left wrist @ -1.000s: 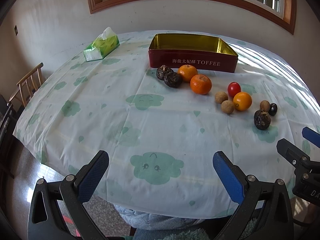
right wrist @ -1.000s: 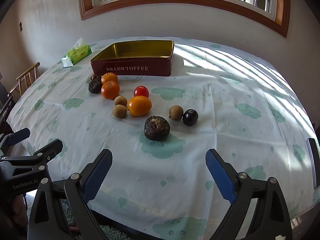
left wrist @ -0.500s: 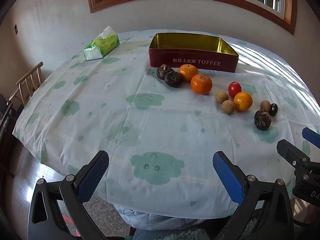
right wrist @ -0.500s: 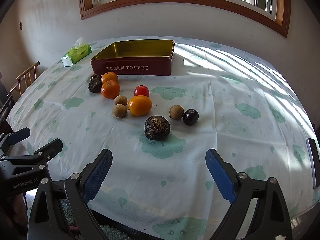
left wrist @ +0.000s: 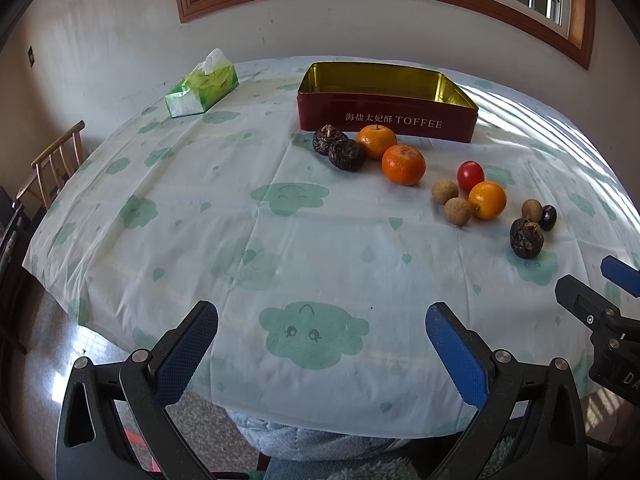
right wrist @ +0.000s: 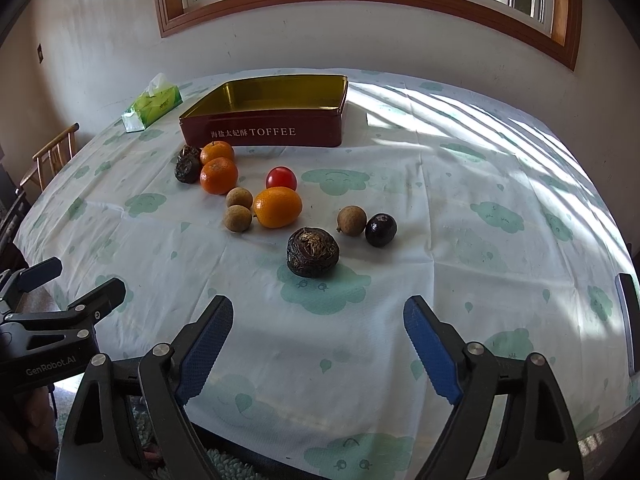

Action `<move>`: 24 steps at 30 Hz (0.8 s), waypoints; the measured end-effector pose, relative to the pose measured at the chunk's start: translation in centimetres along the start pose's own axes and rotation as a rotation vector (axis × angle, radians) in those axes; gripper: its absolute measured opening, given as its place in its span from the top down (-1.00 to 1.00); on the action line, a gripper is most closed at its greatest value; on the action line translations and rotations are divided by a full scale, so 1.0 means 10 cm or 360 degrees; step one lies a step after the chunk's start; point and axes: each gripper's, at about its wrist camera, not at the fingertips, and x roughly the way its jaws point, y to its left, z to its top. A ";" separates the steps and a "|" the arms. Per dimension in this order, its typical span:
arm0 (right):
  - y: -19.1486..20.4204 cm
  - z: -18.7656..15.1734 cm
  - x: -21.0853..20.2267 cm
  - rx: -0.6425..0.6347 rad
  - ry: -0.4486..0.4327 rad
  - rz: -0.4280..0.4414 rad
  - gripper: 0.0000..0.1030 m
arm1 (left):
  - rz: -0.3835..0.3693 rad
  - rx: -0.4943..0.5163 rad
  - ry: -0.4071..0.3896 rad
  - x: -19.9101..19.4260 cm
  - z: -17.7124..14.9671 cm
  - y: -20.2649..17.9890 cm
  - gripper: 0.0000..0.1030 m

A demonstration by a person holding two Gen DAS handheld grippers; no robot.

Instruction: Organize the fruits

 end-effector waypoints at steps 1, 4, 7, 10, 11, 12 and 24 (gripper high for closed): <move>-0.01 -0.01 0.01 0.0003 0.0003 -0.0001 -0.64 | 0.0000 0.0000 0.0000 0.00 -0.01 0.00 -1.00; -0.03 0.00 0.01 0.0007 0.0007 -0.0007 -0.62 | 0.0000 0.0002 0.0001 0.00 -0.02 -0.01 -1.00; -0.08 -0.01 0.00 0.0022 0.0007 -0.0026 -0.61 | -0.0006 0.0010 0.0003 0.02 -0.04 -0.03 -0.99; -0.15 0.01 0.03 0.0045 0.0034 -0.0035 -0.57 | -0.0010 0.0019 0.0009 0.04 -0.06 -0.07 -0.99; -0.16 0.02 0.04 0.0050 0.0042 -0.0036 -0.57 | -0.0006 0.0021 0.0011 0.04 -0.03 -0.06 -0.99; -0.17 0.02 0.05 0.0051 0.0048 -0.0040 -0.57 | -0.0005 0.0023 0.0009 0.04 -0.05 -0.07 -0.99; -0.34 0.06 0.23 0.0051 0.0110 -0.0079 -0.36 | -0.0076 0.0065 0.0036 0.14 0.06 -0.11 -0.68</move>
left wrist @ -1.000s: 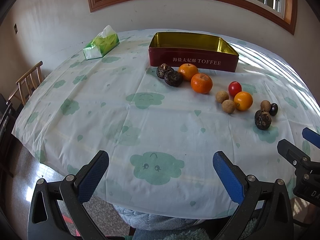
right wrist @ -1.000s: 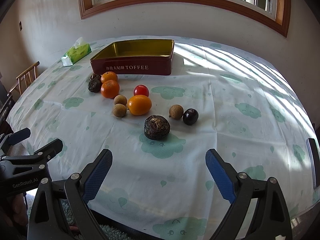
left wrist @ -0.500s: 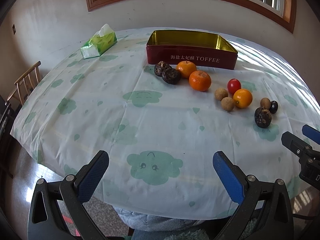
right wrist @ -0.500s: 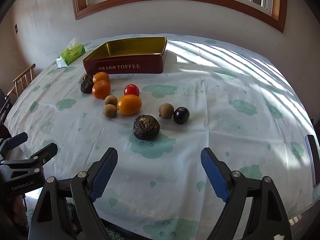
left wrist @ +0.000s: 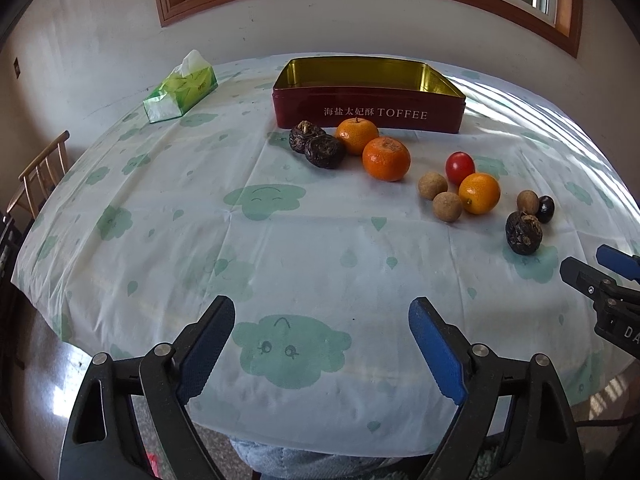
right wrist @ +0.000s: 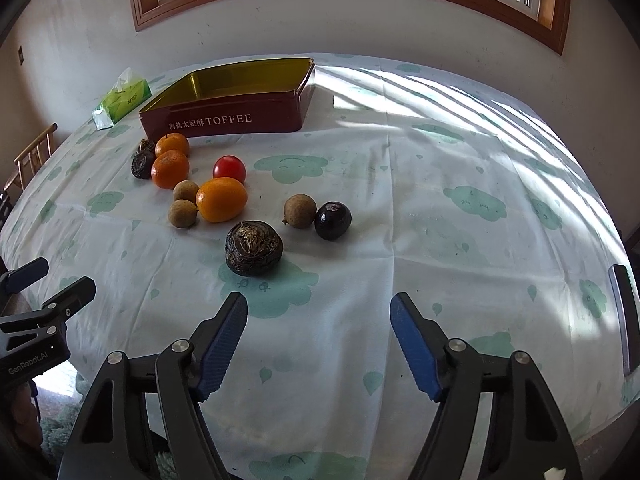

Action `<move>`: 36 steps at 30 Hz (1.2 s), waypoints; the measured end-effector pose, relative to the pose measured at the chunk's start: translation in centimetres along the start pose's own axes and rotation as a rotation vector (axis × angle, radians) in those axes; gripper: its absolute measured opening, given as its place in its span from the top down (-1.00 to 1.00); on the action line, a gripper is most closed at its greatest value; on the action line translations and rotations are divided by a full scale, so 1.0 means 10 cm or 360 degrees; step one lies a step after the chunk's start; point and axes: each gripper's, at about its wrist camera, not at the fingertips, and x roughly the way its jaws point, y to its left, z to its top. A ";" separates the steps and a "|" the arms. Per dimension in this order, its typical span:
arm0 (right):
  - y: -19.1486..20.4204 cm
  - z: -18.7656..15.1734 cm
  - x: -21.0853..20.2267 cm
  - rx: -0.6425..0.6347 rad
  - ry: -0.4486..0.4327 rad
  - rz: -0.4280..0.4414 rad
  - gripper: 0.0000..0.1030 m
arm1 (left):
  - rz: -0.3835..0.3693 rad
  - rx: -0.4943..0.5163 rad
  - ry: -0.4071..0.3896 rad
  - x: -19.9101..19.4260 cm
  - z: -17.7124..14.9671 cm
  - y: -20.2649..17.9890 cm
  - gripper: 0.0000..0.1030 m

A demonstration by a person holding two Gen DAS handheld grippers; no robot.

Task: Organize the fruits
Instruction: 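Reach the right gripper to the dark purple plum and close on it, then grasp the brown longan with the left gripper while the right gripper holds the plum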

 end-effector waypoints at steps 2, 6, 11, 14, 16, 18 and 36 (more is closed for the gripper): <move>-0.03 0.01 0.05 -0.0001 0.0013 -0.0004 -0.31 | -0.0027 0.0011 0.0012 0.04 0.02 -0.01 -0.63; -0.09 0.04 0.14 0.0001 0.0032 -0.0007 -0.28 | -0.0057 0.0040 0.0030 0.12 0.07 -0.06 -0.55; -0.15 0.13 0.27 -0.0021 0.0038 -0.0016 -0.13 | -0.0082 0.0054 0.0052 0.22 0.13 -0.09 -0.51; -0.17 0.20 0.36 -0.0031 0.0049 -0.0002 -0.06 | -0.0093 0.0063 0.0065 0.28 0.18 -0.12 -0.47; -0.18 0.24 0.41 -0.0044 0.0043 -0.0003 -0.06 | -0.0110 0.0060 0.0067 0.31 0.20 -0.14 -0.46; -0.18 0.28 0.44 -0.0070 0.0029 -0.0004 -0.03 | -0.0124 0.0063 0.0073 0.34 0.24 -0.18 -0.45; -0.20 0.41 0.53 -0.0068 -0.0007 0.0082 0.51 | -0.0225 0.0120 0.0088 0.51 0.44 -0.46 -0.44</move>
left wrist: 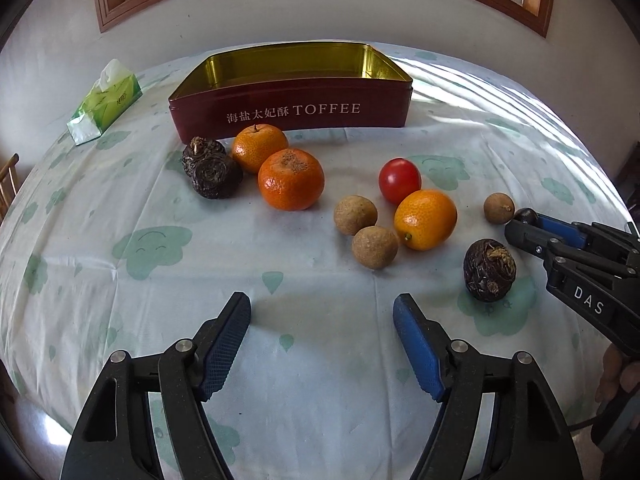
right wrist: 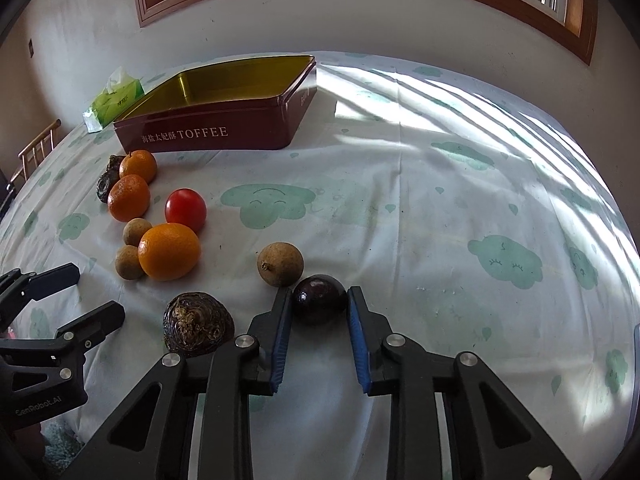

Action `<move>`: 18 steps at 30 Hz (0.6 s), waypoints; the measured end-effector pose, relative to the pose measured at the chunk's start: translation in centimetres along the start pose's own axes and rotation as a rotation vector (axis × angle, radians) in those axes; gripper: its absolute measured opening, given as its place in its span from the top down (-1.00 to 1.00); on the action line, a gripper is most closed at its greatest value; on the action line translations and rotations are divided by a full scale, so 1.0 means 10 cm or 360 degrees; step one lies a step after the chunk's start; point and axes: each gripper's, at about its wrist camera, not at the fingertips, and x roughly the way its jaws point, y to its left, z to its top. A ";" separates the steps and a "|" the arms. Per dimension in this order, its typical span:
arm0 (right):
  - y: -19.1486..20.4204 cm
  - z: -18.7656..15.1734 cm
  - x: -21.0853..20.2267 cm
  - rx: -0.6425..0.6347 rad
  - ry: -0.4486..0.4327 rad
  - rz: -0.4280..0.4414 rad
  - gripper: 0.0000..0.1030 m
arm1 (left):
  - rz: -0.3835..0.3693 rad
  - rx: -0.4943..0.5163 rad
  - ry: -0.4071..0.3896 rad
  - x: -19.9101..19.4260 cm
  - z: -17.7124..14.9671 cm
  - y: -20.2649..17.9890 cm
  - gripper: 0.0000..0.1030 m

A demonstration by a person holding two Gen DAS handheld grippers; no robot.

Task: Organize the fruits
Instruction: 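Grasp the brown longan with the left gripper while the right gripper holds the plum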

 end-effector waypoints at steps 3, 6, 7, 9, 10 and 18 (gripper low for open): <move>-0.04 -0.05 -0.04 0.0027 -0.0001 0.0001 0.51 | -0.0020 -0.0016 0.0007 0.03 0.03 -0.01 -0.38; -0.10 -0.08 -0.06 0.0058 -0.0004 0.0000 0.51 | -0.0031 -0.0024 0.0000 0.05 0.07 -0.02 -0.34; -0.11 -0.09 -0.07 0.0066 -0.0005 0.0002 0.51 | -0.0036 -0.0027 -0.0001 0.05 0.09 -0.04 -0.32; -0.13 -0.09 -0.07 0.0078 -0.0007 0.0008 0.51 | -0.0044 -0.0025 -0.0001 0.07 0.11 -0.06 -0.31; -0.13 -0.09 -0.07 0.0083 -0.0009 0.0011 0.50 | -0.0045 -0.0023 -0.0002 0.07 0.12 -0.07 -0.30; -0.14 -0.09 -0.07 0.0089 -0.0016 0.0015 0.50 | -0.0026 -0.0022 -0.0028 0.15 0.23 -0.11 -0.15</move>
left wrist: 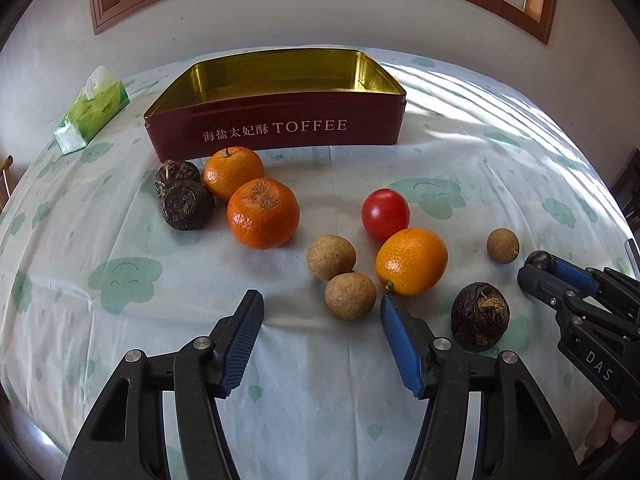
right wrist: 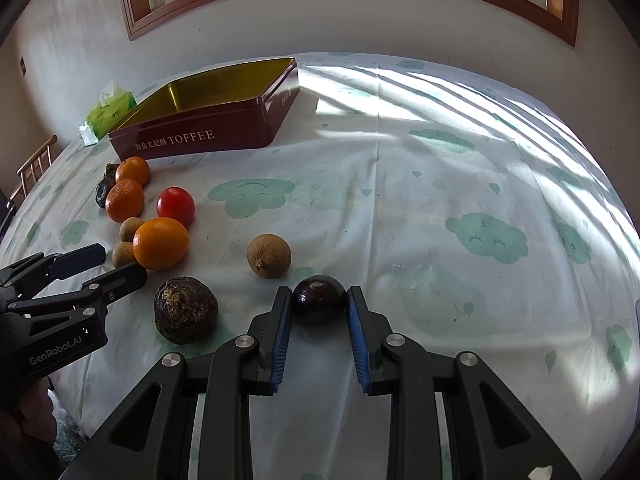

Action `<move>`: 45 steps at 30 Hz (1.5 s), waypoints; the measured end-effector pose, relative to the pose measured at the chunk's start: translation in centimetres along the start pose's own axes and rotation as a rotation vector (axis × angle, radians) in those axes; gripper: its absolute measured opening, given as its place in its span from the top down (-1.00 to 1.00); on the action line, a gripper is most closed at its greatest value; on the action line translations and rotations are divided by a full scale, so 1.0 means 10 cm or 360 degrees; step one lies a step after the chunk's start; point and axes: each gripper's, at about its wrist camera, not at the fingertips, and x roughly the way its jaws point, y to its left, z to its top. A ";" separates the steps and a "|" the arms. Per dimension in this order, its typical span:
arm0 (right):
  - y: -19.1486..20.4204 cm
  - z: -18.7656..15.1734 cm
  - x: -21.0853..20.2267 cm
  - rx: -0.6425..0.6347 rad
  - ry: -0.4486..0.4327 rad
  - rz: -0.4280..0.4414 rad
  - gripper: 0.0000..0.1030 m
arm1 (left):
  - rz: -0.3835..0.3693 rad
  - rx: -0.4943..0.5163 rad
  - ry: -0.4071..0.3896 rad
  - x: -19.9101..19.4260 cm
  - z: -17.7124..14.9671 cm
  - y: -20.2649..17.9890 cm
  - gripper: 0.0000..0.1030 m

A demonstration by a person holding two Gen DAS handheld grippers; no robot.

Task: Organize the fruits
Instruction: 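Grasp the brown longan with the left gripper while the right gripper holds the plum, then carry the longan and plum into the TOFFEE tin with both grippers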

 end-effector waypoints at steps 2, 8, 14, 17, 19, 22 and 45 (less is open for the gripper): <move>0.00 0.00 0.00 -0.0002 -0.0001 -0.0002 0.50 | -0.0006 0.0006 -0.0007 0.01 0.02 0.00 -0.09; 0.00 0.00 0.00 -0.0002 -0.0003 -0.0006 0.49 | 0.0001 0.0048 -0.0024 0.01 0.02 0.02 0.23; 0.00 0.00 0.00 -0.0001 -0.0005 -0.0016 0.49 | -0.0022 0.0037 -0.0026 -0.01 0.01 0.10 0.48; 0.01 0.01 0.02 -0.0004 -0.0004 -0.0026 0.49 | -0.0041 0.0029 -0.0024 -0.02 -0.01 0.13 0.48; 0.01 0.02 0.03 -0.0008 -0.0004 -0.0031 0.49 | -0.0053 0.0029 -0.0024 -0.03 -0.02 0.15 0.48; 0.02 0.01 0.03 -0.0017 -0.0004 -0.0047 0.49 | -0.0071 0.0028 -0.0026 -0.06 -0.03 0.18 0.48; 0.04 0.04 -0.05 -0.0018 0.0011 -0.0094 0.51 | -0.0163 0.0053 -0.0097 -0.31 0.00 0.22 0.49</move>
